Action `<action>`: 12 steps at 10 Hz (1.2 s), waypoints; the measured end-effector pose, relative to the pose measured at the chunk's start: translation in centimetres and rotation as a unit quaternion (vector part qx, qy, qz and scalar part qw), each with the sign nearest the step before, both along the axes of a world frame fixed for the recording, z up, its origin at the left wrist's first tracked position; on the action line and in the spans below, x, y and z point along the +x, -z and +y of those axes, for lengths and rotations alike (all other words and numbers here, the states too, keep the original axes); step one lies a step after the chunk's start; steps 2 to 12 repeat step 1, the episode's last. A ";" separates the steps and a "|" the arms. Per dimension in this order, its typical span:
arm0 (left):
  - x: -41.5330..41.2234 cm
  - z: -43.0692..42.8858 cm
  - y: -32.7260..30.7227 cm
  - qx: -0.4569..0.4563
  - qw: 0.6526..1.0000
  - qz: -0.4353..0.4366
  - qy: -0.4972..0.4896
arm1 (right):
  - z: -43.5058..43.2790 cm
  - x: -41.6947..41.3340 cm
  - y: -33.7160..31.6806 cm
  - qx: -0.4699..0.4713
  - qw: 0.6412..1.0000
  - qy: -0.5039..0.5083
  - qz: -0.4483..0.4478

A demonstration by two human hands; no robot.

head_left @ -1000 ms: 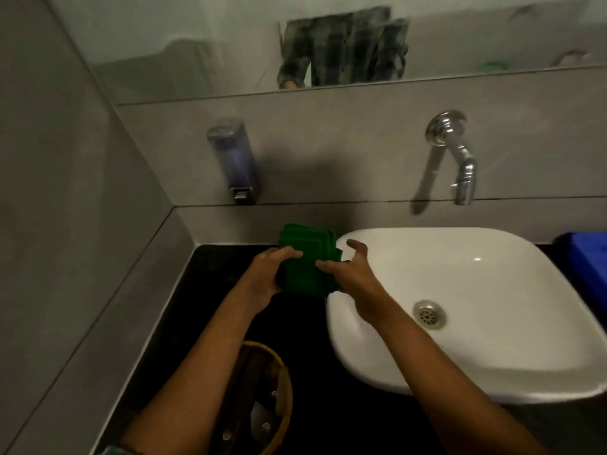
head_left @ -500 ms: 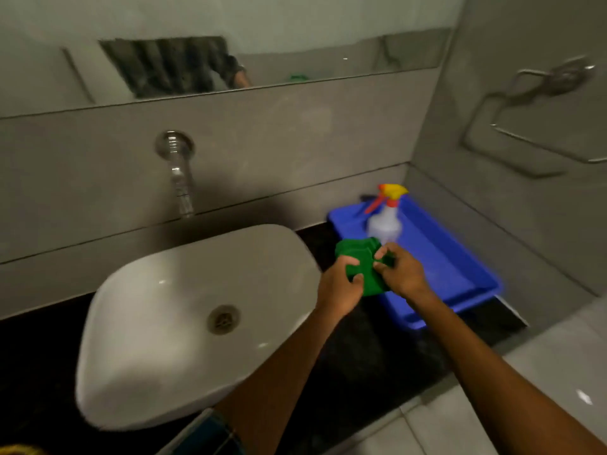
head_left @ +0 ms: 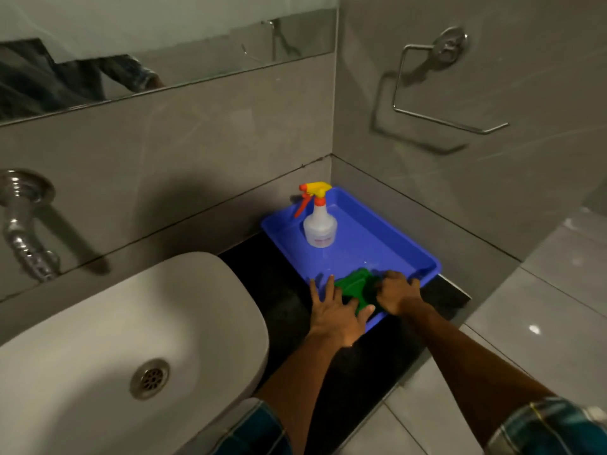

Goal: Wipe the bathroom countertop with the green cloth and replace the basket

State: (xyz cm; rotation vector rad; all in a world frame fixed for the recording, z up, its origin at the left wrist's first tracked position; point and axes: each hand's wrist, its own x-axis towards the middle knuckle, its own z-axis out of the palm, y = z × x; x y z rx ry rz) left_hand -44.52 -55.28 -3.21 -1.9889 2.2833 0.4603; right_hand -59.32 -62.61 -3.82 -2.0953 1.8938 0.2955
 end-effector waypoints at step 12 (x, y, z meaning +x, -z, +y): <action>4.2 2.0 -1.6 -0.177 0.984 -0.015 0.006 | 0.7 3.4 -0.8 -0.057 0.998 -0.012 -0.033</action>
